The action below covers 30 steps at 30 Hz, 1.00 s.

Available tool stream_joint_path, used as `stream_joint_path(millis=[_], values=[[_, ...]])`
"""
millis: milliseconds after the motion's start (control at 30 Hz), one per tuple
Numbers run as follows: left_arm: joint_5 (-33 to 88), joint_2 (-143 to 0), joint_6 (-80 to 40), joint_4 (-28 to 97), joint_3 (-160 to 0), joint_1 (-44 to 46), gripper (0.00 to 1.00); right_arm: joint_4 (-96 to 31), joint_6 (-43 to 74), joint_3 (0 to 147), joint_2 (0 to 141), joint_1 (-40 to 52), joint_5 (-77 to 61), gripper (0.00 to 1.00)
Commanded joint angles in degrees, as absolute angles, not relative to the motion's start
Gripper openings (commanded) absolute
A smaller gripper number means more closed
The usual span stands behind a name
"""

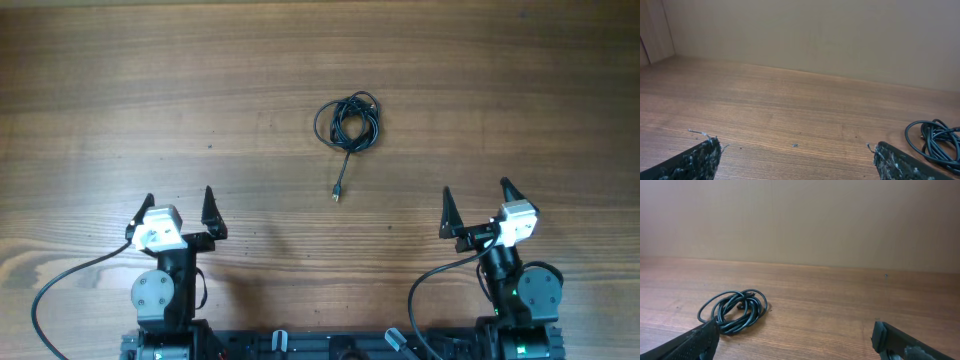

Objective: Untangle cables

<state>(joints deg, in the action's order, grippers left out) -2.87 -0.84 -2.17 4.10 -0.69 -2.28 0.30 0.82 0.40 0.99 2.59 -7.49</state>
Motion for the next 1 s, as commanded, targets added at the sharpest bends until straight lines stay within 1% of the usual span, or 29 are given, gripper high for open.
stream_joint_path(millis=[0,367,500,700,833,967], values=[[-3.05,-0.38,-1.26,3.90,-0.34,-2.09,1.00,0.62,1.61,0.32,0.58,2.76,-8.40,1.00],[-3.03,-0.38,-1.32,-1.91,-0.80,-2.09,1.00,0.36,1.45,2.04,1.98,2.76,-9.02,1.00],[-3.01,-0.38,-1.91,-0.30,-2.87,-2.09,1.00,0.34,-0.03,3.64,3.86,2.76,-8.99,1.00],[-3.09,-0.38,-1.83,5.28,-7.79,-2.09,1.00,0.40,-1.54,7.64,8.93,2.70,-8.95,1.00],[-3.53,-0.38,-1.72,7.70,-11.49,-2.09,1.00,0.38,-1.61,11.68,13.04,2.72,-8.97,1.00],[-3.53,-0.86,-1.72,9.15,-14.85,-2.09,1.00,0.38,-4.40,16.40,17.89,2.72,-9.02,1.00]])
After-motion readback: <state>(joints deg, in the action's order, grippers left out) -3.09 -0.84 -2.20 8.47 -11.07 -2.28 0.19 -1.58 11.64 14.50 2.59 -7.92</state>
